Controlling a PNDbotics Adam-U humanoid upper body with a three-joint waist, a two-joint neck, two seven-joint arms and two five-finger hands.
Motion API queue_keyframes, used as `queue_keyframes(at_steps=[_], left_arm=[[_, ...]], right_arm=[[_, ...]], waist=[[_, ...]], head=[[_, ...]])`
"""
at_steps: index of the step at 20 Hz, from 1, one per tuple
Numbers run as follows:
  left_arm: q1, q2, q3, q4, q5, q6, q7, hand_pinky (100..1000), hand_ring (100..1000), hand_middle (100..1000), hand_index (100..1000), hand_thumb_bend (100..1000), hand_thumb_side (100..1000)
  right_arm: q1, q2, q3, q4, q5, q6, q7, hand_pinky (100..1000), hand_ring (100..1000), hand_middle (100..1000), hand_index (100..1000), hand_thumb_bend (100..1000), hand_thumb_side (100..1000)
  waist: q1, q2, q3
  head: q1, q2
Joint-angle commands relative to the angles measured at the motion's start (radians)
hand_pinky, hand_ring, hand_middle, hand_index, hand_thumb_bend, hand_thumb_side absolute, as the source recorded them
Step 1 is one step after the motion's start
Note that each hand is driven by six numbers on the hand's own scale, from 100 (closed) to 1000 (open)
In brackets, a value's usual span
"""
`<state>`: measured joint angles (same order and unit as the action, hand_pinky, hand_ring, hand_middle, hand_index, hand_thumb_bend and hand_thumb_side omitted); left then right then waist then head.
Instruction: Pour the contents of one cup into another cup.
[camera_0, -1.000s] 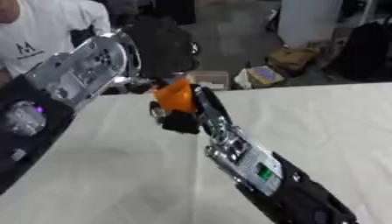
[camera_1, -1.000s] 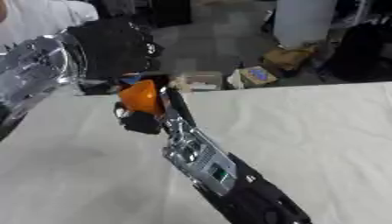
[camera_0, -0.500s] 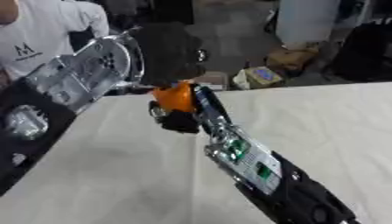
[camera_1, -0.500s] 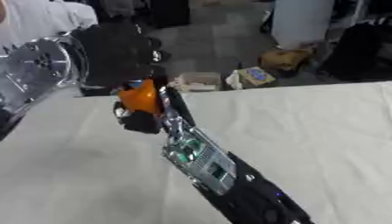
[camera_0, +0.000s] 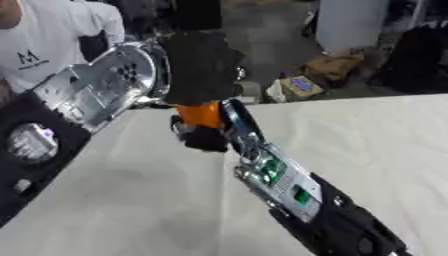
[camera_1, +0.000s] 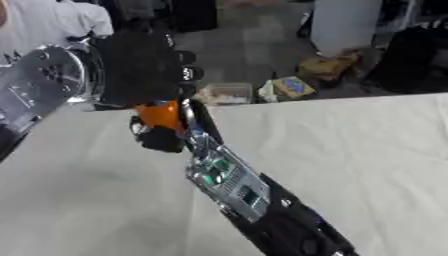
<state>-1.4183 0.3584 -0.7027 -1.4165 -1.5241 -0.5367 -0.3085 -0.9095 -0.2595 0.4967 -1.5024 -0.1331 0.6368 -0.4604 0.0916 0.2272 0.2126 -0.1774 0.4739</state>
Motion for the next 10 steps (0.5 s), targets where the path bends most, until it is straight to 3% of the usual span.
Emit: queue_keyframes(at_steps=[1, 10], left_arm=[[-0.027, 0.023, -0.004, -0.032, -0.008, -0.029, 0.016, 718, 757, 726, 759, 199, 100], [-0.034, 0.033, -0.025, -0.086, -0.006, -0.164, 0.054, 699, 759, 725, 762, 194, 100]], right_arm=[[-0.019, -0.013, -0.013, -0.02, -0.007, 0.013, -0.021, 464, 474, 480, 575, 100, 253], [-0.016, -0.014, -0.014, -0.02, -0.009, 0.012, -0.023, 464, 474, 479, 575, 100, 252]], waist=[[-0.001, -0.028, 0.002], [0.0, -0.028, 0.004]], head=[[-0.001, 0.002], [-0.001, -0.001]])
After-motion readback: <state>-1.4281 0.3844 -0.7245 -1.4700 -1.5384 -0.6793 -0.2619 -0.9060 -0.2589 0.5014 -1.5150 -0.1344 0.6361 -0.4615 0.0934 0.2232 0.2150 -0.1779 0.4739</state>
